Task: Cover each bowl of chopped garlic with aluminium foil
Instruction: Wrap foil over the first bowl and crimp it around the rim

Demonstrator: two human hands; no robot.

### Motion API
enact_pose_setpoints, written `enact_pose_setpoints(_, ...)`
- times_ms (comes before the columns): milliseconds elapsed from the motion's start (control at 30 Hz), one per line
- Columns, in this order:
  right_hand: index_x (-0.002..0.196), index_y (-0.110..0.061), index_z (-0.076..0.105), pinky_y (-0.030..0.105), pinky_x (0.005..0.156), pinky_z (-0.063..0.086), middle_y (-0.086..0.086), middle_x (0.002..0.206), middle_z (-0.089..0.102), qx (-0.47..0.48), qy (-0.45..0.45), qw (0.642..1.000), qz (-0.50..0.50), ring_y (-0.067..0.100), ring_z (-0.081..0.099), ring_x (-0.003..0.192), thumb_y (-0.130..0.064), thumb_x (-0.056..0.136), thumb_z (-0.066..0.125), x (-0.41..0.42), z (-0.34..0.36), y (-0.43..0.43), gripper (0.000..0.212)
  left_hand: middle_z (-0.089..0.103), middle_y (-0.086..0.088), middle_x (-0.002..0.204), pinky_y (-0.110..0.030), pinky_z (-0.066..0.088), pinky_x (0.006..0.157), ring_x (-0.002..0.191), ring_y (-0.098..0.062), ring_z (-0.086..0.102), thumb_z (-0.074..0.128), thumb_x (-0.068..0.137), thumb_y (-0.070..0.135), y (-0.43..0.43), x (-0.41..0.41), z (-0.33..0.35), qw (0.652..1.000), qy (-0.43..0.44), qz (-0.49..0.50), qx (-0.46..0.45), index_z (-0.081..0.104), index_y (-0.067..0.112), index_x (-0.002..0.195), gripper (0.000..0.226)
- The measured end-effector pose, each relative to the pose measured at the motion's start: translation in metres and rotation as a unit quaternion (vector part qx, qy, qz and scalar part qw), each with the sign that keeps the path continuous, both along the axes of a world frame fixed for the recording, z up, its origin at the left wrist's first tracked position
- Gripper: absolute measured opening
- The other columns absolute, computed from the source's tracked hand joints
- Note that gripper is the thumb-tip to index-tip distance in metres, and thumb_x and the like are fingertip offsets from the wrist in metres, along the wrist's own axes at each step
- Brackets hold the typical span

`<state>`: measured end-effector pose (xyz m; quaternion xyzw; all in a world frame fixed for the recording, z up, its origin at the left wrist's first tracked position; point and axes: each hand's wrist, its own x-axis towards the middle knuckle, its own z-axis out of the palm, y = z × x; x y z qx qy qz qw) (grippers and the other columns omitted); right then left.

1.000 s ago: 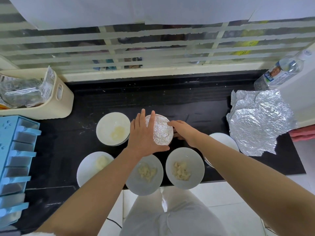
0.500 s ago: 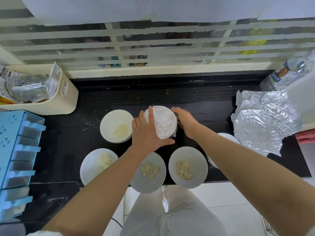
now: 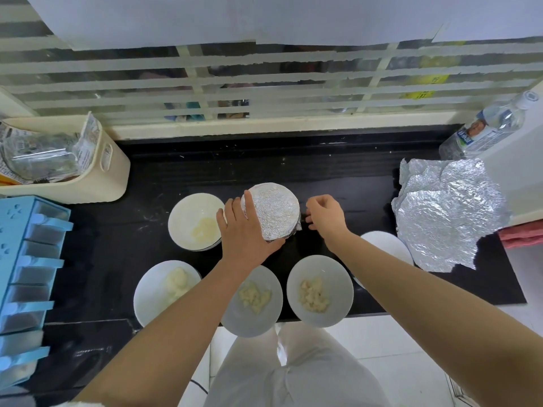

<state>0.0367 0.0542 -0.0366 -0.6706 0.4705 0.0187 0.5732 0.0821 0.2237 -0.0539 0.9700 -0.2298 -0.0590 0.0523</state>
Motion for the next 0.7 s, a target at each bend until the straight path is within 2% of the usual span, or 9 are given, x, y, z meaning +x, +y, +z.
enact_pose_setpoints(100,0.102,-0.014,0.059,0.042,0.086,0.057,0.003,0.086,0.065,0.003,0.015,0.999,0.038,0.018,0.063,0.082,-0.014,0.091,0.051,-0.003,-0.001,0.008,0.014,0.051,-0.024,0.132,-0.057,0.036,0.102,0.125,-0.043,0.047,0.068,0.054,0.082,-0.002,0.000,-0.004,1.000,0.005,0.005,-0.001,0.032,-0.002,0.145,0.129)
enact_pose_setpoints(167,0.114,-0.012,0.059,0.041,0.092,0.054,0.004,0.103,0.068,-0.013,0.025,0.997,0.079,0.019,0.063,0.095,-0.008,0.087,0.057,-0.005,-0.004,0.009,0.027,0.047,-0.026,0.137,-0.058,0.033,0.105,0.131,-0.045,0.041,0.068,0.054,0.082,-0.002,0.000,-0.005,1.000,0.014,0.007,-0.003,0.031,-0.002,0.147,0.130)
enact_pose_setpoints(233,0.125,-0.010,0.055,0.038,0.098,0.049,0.003,0.119,0.064,-0.038,0.028,0.991,0.128,0.020,0.059,0.110,-0.002,0.085,0.062,-0.008,-0.006,0.009,0.041,0.033,-0.027,0.150,-0.057,0.025,0.112,0.142,-0.045,0.027,0.068,0.056,0.082,-0.003,0.001,-0.003,1.000,0.026,0.000,-0.008,0.024,0.001,0.151,0.132)
enact_pose_setpoints(300,0.130,-0.010,0.053,0.037,0.099,0.047,0.003,0.124,0.063,-0.063,0.020,0.983,0.172,0.022,0.057,0.115,0.000,0.083,0.063,-0.008,-0.008,0.009,0.049,0.012,-0.022,0.160,-0.054,0.015,0.117,0.148,-0.043,0.009,0.068,0.061,0.079,-0.005,0.004,-0.002,0.998,0.046,-0.032,-0.013,0.013,0.006,0.156,0.131)
enact_pose_setpoints(367,0.126,-0.011,0.056,0.035,0.098,0.048,0.004,0.119,0.066,-0.073,0.005,0.980,0.183,0.021,0.060,0.112,0.003,0.081,0.063,-0.007,-0.008,0.007,0.048,0.003,-0.016,0.163,-0.053,0.010,0.119,0.149,-0.041,0.002,0.069,0.065,0.075,-0.009,0.007,-0.002,0.996,0.058,-0.066,-0.028,0.008,0.011,0.157,0.127)
enact_pose_setpoints(533,0.114,-0.012,0.061,0.029,0.085,0.052,0.001,0.099,0.071,-0.101,0.011,0.981,0.163,0.013,0.064,0.089,0.002,0.078,0.067,-0.007,-0.010,0.004,0.039,0.008,-0.013,0.164,-0.057,0.015,0.117,0.150,-0.039,0.005,0.067,0.072,0.070,-0.015,0.008,-0.009,0.993,0.066,-0.089,-0.043,0.016,0.009,0.156,0.116)
enact_pose_setpoints(700,0.099,-0.011,0.065,0.023,0.078,0.052,0.003,0.095,0.072,-0.103,0.004,0.984,0.146,0.011,0.065,0.084,0.003,0.078,0.068,-0.007,-0.015,0.004,0.025,0.017,-0.016,0.162,-0.059,0.020,0.114,0.148,-0.042,0.012,0.039,0.071,0.079,-0.013,0.006,-0.016,0.993,0.058,-0.090,-0.047,0.024,0.006,0.153,0.111)
